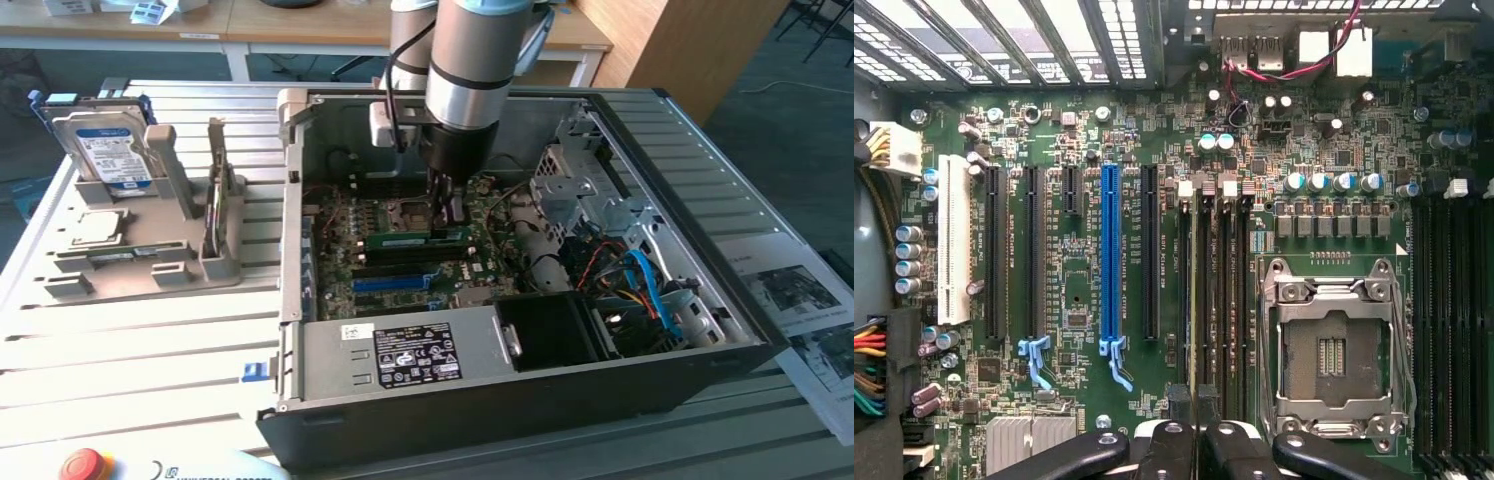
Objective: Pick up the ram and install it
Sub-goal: 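Insert the ram into the slot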
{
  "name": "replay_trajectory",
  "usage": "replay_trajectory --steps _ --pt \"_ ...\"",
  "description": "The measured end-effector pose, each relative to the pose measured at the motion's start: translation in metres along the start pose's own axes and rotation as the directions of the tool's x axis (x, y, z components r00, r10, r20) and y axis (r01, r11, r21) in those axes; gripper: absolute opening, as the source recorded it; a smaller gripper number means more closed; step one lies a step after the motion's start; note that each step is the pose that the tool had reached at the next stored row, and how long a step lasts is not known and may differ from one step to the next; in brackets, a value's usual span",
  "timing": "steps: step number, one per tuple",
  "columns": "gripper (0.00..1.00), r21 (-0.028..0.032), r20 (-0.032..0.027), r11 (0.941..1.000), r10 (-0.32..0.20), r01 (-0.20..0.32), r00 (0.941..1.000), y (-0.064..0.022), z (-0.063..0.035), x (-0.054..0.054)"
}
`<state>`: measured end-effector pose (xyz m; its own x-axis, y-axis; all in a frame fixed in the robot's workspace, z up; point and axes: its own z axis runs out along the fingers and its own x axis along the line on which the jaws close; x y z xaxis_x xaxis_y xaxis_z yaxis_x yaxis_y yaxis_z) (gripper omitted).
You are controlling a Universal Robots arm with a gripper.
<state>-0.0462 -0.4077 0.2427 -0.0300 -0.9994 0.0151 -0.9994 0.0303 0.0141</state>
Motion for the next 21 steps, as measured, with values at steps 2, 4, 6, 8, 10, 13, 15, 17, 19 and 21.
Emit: replay_trajectory --steps 2,4,6,8,10,13,15,17,19,21 --pt "0.12 0.0000 0.0000 1.0000 0.000 0.000 1.0000 0.0000 0.0004 0.0002" --pt "0.12 0.0000 -0.0001 1.0000 0.000 0.000 1.0000 0.0000 0.0015 0.0010" --pt "0.12 0.0000 0.0000 1.0000 0.000 0.000 1.0000 0.0000 0.0027 0.0017" --pt "0.12 -0.0001 -0.0002 1.0000 0.000 0.000 1.0000 -0.0001 0.0037 0.0021" --pt "0.12 -0.0001 -0.0002 1.0000 0.000 0.000 1.0000 -0.0001 0.0037 0.0021" --pt "0.12 0.0000 0.0000 1.0000 0.000 0.000 1.0000 -0.0014 0.0039 0.0020" --pt "0.12 0.0001 0.0000 1.0000 0.000 0.000 1.0000 -0.0032 0.0039 0.0020" --pt "0.12 0.0000 -0.0001 1.0000 0.000 0.000 1.0000 -0.0032 0.0039 0.0020" --pt "0.12 0.0001 0.0001 1.0000 0.000 0.000 1.0000 -0.0032 0.0045 0.0018" --pt "0.12 0.0000 -0.0001 1.0000 0.000 0.000 1.0000 -0.0031 0.0060 0.0019"
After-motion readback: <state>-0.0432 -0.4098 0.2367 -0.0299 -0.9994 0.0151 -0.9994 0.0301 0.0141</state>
